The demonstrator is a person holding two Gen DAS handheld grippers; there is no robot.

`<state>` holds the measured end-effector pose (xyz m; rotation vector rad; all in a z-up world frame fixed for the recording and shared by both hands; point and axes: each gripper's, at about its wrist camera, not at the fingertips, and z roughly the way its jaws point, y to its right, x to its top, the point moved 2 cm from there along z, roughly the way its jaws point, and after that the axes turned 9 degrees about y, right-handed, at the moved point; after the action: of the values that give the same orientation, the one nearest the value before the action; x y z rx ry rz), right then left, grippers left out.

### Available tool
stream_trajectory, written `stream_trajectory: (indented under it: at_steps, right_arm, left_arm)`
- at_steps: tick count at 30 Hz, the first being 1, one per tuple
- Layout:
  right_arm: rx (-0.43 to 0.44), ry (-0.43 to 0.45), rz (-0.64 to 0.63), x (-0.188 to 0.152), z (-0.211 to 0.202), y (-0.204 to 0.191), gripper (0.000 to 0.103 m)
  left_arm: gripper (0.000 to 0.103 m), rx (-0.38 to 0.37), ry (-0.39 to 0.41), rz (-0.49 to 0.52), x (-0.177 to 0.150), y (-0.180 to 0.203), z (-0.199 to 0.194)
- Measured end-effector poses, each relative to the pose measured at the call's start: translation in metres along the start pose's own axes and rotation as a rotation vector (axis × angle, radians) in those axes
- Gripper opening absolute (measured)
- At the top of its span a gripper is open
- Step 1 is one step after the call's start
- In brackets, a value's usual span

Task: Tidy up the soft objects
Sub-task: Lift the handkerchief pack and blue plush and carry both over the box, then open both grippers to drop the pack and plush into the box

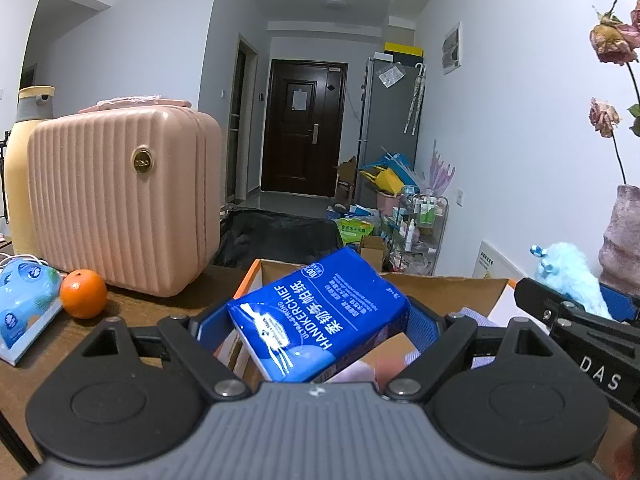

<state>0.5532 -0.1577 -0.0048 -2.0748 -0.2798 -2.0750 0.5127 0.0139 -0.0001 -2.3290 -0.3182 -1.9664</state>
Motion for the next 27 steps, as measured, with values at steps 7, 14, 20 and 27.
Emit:
stream_trajectory:
  at_steps: [7,14,20,27]
  right_arm:
    - [-0.005,-0.035,0.001,-0.001,0.025,0.008,0.067]
    - [-0.015,-0.062,-0.015,-0.002,0.044,0.011,0.067]
    - [-0.016,-0.089,-0.023,-0.006,0.051,0.014,0.068]
    - [-0.042,-0.088,-0.015,-0.008,0.050,0.017,0.099]
  left_arm:
    - [0.089,0.009,0.003,0.003,0.001,0.006,0.021]
    - [0.089,0.019,0.001,0.005,-0.001,0.009,0.042]
    - [0.089,0.030,0.007,0.032,-0.004,0.010,0.053]
    - [0.103,0.051,-0.016,0.024,-0.007,0.006,0.059]
